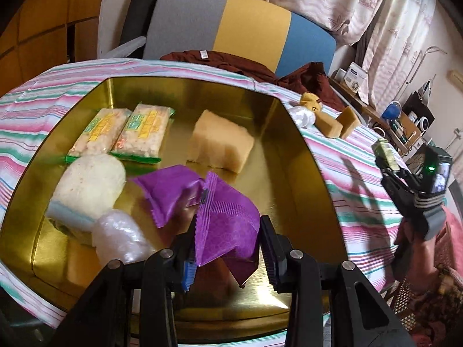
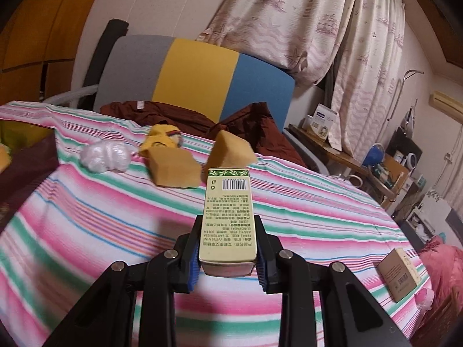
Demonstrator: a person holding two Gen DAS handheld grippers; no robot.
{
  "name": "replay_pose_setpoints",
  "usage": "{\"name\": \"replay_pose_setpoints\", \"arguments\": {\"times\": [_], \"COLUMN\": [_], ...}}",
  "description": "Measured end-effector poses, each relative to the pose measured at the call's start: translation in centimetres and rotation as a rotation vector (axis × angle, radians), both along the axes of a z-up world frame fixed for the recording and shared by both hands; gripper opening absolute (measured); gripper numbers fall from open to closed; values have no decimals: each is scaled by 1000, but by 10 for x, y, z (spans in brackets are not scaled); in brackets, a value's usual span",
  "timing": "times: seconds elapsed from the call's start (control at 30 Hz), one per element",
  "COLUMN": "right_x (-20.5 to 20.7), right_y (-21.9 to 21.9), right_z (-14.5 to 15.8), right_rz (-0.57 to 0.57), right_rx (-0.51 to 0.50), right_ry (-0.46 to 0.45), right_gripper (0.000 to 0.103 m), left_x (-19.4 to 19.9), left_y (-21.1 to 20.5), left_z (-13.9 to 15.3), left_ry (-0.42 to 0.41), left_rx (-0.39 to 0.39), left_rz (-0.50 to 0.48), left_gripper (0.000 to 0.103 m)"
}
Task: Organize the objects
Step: 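Carry the purple pouch into the gold tin and open the left gripper, then lower the green tea box into the gold tin and open the right gripper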
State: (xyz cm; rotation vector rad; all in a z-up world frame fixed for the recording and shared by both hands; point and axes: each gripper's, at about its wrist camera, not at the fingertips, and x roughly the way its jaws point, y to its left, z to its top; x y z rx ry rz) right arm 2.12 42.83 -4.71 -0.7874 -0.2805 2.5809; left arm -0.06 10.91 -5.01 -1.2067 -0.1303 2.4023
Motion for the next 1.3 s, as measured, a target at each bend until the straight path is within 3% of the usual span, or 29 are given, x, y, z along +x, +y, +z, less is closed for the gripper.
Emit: {"name": "replay_pose_setpoints", "arguments": {"times": [0.27, 0.6, 0.63, 0.73, 0.77, 0.9, 1.03, 1.17, 1.3], "right_x": [28, 34, 34, 37, 38, 39, 34, 29, 26], "right_y": [-34, -118, -124, -140, -145, -157, -165, -174, -183], "right_z": [28, 62, 61, 62, 61, 57, 50, 42, 36], "right_rz": [81, 312, 321, 351, 358, 372, 373, 386, 399], "right_rx": [-270, -383, -385, -398, -405, -417, -423, -422, -407], "right_ry": [75, 101, 97, 74, 66, 27, -33, -86, -138], "right_gripper": [30, 30, 30, 30, 30, 30, 30, 30, 30], "left_x": [-2, 0, -1, -1, 1, 2, 4, 2, 1], "left_y": [-9, -20, -22, -27, -30, -39, -49, -63, -73], "left_z": [-8, -8, -8, -6, -3, 5, 13, 17, 19], "left_ry": [8, 58, 60, 81, 94, 84, 83, 62, 49], "left_rx": [-53, -108, -111, -122, -106, -16, 33, 111, 141], "left_rz": [8, 29, 39, 76, 92, 109, 171, 231, 281], "left_gripper": [39, 39, 44, 77, 82, 87, 102, 102, 102]}}
